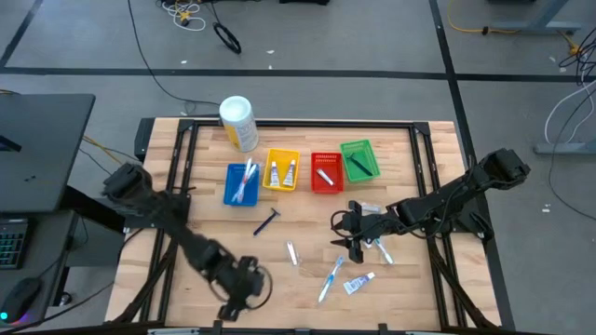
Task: Pick & Place Travel size toiletries
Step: Put the silver nail cutter into the red bin
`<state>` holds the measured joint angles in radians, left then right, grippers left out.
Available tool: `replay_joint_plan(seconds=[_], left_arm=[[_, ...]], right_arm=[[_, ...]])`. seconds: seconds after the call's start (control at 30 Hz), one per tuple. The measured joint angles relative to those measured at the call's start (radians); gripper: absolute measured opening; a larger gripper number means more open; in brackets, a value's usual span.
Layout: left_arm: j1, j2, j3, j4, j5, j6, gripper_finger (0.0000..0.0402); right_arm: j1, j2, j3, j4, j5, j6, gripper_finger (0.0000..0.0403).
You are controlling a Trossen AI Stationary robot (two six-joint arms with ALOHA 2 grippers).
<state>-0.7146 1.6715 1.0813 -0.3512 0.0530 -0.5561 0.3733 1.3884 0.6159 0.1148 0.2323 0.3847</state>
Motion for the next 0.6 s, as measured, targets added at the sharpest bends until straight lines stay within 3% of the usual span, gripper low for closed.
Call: replay_joint_plan(seconds=[0.3, 0.6], left_arm=[[-0.139, 0.015, 0.0, -0.059, -0.2, -0.03, 0.0249], [-0.148, 0.111, 0.0, -0.035, -0.231, 0.048, 0.0261]], right_arm=[[-0.004, 0.0, 0.0, 0.001, 0.0, -0.031, 0.0218], [-0.044, 0.0, 0.0, -0.002, 0.0, -0.061, 0.0218]])
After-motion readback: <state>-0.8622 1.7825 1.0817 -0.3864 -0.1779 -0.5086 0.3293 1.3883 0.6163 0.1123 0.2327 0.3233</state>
